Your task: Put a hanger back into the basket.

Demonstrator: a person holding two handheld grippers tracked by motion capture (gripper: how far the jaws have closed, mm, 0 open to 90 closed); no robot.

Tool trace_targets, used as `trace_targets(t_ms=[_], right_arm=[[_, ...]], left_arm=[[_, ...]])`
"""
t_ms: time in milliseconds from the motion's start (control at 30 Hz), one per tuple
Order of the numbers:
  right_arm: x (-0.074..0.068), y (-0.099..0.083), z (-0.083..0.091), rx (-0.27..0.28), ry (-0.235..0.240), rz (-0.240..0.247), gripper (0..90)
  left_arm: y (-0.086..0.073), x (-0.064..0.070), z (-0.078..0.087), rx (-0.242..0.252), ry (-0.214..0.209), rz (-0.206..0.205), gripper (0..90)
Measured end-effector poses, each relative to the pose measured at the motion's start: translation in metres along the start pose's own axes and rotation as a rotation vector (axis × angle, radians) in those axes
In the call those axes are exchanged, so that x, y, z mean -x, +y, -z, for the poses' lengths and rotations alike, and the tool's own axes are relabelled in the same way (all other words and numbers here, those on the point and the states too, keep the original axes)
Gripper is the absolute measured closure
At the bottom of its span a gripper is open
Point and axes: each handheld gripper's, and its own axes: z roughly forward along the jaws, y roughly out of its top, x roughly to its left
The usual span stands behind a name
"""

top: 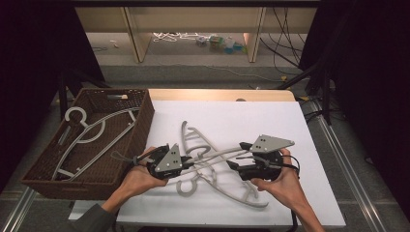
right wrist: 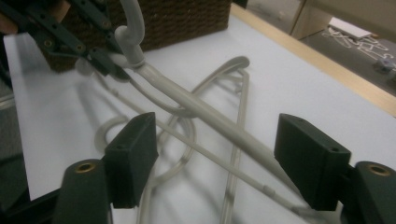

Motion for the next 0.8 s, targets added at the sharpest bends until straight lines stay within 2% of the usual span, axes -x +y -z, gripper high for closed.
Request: trace_targets(t_ms=[67,133,167,267,300,333,400,433,500,533,633,733,800], right_arm=[[-0.001,0.0,0.002,0.019,-0.012,-0.005,29.7],[-0.003,0.0,0.004,0.038,-0.019,-0.013,28.3],[-0.004,-0.001,0.005,0.047,-0.026,-0.018,27.9],[-0.006,-0.003,0.006,0.066,-0.038,-0.038,27.0],[-0.005,-0.005,0.006,0.094,-0.056,-0.033,27.0],[-0.005,-0.006,0.007,0.094,-0.051,-0.05,26.7],[-0.005,-0.01,0.007,0.127,-0.054,-0.074,23.9],[-0.005,-0.012,0.007,0.139,-0.054,-0.078,22.1],[-0.004,-0.016,0.008,0.157,-0.048,-0.087,22.6],[-0.004,-0.019,0.008,0.183,-0.049,-0.097,22.5],[-0.007,-0.026,0.012,0.212,-0.066,-0.111,21.2],[-0.009,-0.03,0.013,0.219,-0.083,-0.104,19.1],[-0.01,-0.034,0.015,0.224,-0.087,-0.098,19.2]], left_arm=[[0.0,-0.003,0.004,0.001,0.014,0.059,79.4],[-0.001,-0.006,0.007,0.009,0.016,0.085,79.3],[-0.001,-0.008,0.01,0.011,0.018,0.119,79.4],[-0.002,-0.012,0.014,0.025,0.023,0.154,79.3],[-0.003,-0.014,0.016,0.029,0.022,0.18,79.3],[-0.003,-0.015,0.019,0.031,0.03,0.196,79.3],[-0.004,-0.017,0.024,0.039,0.039,0.212,79.3],[-0.004,-0.017,0.027,0.052,0.041,0.242,79.3],[-0.005,-0.018,0.034,0.07,0.043,0.268,79.3],[-0.006,-0.018,0.036,0.085,0.045,0.283,79.3],[-0.008,-0.02,0.05,0.11,0.037,0.334,79.3],[-0.009,-0.02,0.055,0.125,0.038,0.345,79.3],[-0.01,-0.02,0.06,0.131,0.03,0.367,79.3]])
